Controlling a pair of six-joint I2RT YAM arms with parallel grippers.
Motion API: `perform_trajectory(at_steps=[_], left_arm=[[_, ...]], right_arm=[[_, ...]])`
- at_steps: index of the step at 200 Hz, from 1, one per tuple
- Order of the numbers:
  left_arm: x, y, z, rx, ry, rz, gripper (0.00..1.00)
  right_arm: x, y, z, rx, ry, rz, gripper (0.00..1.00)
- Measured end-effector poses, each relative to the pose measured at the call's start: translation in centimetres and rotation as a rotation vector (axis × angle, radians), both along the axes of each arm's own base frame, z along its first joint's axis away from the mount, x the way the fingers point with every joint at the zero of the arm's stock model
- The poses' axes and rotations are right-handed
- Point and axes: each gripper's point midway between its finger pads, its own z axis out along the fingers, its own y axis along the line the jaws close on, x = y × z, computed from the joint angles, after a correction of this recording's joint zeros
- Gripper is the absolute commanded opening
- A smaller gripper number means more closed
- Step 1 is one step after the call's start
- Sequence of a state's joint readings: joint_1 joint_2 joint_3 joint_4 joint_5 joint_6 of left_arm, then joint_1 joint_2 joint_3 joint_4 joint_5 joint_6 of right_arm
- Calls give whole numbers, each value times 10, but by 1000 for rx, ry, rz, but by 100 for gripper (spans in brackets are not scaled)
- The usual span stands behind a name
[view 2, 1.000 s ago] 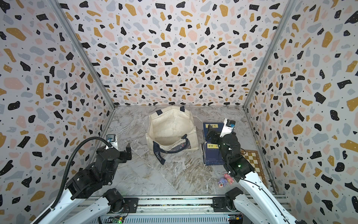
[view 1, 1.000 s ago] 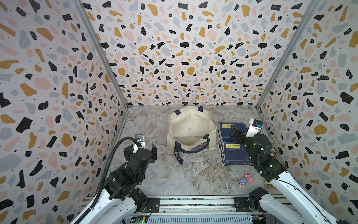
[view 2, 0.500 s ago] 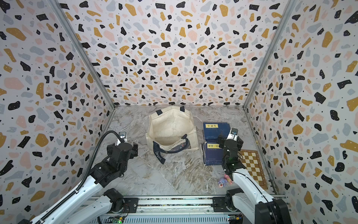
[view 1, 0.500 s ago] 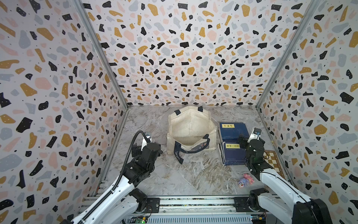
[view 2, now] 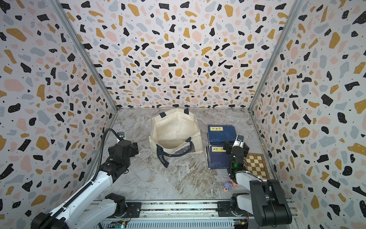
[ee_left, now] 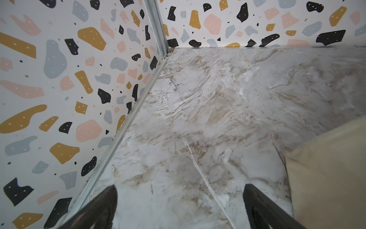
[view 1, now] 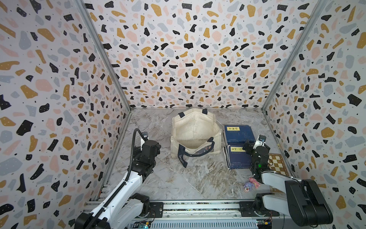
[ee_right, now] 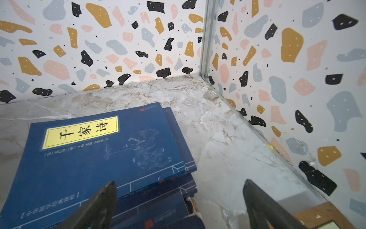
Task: Take out the books from the canvas bag
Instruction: Reset both arms
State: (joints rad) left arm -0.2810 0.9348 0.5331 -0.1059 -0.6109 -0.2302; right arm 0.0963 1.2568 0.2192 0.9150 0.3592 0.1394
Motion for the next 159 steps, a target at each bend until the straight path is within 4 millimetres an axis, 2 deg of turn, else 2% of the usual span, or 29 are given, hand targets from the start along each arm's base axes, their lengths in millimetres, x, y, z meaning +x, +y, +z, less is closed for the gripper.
perform_trajectory(at_steps=[43, 68, 89, 132, 159], left_arm=[[16, 7, -15, 2, 10, -3, 99], [24, 14, -21, 4, 9, -4, 99], [32, 17, -25, 3, -8, -13, 99], [44, 30, -49, -38, -3, -1, 99], [52, 25, -66, -76, 25, -44, 99]], right_arm=[[9, 16, -11, -45, -3, 96, 99], [14, 29, -26, -70, 22, 168, 99], [16, 33, -23, -75, 6, 198, 99], [16, 36, -20, -76, -4, 220, 99], [17, 36, -20, -73, -6, 224, 99]])
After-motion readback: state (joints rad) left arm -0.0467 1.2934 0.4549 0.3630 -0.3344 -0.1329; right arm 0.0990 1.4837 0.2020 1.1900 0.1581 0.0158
